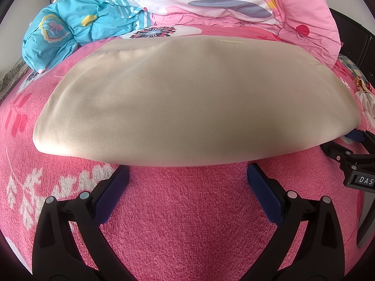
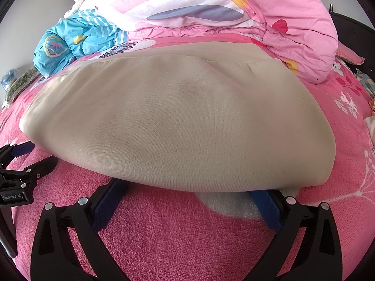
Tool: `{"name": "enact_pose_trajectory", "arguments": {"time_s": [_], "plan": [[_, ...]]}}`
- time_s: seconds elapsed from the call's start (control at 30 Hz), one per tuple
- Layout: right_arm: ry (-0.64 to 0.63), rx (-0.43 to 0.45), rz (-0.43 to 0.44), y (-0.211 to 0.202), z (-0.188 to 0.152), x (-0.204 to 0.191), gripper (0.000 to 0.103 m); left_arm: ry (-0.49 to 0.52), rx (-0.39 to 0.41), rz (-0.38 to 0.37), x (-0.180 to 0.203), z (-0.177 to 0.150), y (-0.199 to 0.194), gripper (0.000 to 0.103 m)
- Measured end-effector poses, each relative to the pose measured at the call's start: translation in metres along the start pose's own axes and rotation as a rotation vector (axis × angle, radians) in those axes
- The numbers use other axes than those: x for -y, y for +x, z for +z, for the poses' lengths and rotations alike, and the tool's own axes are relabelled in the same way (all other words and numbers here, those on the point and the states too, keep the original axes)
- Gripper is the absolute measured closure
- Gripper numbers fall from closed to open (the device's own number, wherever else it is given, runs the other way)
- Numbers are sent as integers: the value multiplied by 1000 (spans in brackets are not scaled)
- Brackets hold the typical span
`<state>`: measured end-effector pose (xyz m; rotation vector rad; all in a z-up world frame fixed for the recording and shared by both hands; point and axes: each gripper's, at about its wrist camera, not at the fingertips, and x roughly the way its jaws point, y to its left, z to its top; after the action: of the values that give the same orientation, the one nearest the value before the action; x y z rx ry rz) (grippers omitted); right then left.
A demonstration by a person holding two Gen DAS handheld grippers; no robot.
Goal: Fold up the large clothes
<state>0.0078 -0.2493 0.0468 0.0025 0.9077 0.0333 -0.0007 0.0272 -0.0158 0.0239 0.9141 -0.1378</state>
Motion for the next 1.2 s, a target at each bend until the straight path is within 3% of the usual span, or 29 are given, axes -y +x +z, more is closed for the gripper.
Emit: {"name": "enact_pose_trajectory", "arguments": {"time_s": [1.2], "plan": [[0,0,0,0,0,0,6,0,0,0,0,-2,-2,6]]}}
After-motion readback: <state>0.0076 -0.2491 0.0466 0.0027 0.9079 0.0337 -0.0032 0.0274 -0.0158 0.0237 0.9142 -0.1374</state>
